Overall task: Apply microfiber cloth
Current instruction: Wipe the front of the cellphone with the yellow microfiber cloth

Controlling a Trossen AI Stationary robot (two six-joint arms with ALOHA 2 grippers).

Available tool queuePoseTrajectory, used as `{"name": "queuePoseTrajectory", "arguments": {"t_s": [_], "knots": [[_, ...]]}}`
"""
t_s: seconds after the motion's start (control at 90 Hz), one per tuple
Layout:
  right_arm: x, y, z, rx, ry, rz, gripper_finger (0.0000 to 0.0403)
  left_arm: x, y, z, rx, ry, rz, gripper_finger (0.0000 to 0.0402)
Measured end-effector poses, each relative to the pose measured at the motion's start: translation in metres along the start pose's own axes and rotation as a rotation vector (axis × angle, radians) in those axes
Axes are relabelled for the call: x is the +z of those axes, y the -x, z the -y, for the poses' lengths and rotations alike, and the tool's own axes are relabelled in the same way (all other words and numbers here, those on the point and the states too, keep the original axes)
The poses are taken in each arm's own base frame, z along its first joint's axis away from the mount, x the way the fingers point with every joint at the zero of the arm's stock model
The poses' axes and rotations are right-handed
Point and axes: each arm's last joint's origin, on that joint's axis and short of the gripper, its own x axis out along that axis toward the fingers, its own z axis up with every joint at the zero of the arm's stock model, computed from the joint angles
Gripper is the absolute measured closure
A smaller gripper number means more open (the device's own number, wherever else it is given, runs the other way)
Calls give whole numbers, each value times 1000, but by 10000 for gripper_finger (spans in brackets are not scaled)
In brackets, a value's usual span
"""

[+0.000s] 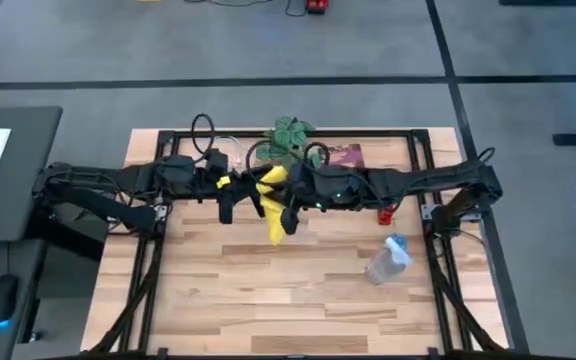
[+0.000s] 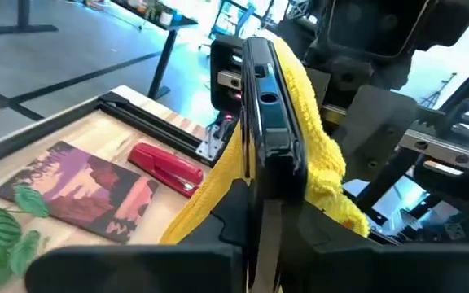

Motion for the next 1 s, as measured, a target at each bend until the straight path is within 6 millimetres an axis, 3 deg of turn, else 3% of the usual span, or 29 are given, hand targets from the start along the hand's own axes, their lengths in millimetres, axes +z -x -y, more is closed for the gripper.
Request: {"name": "queuePoseTrajectory", "arguments": {"t_s": [0.322,0.633,1.0], "knots": [[4,1,2,-39,5,27,403,-14,-2,-6,49,-27,-123,391],[6,0,-2,132,158,12,403,-10,-8,-2,15,-9,-75,391],[-17,-24,2,111,323,-76,403,-24,-26,0,-29,7,-161,391]]}}
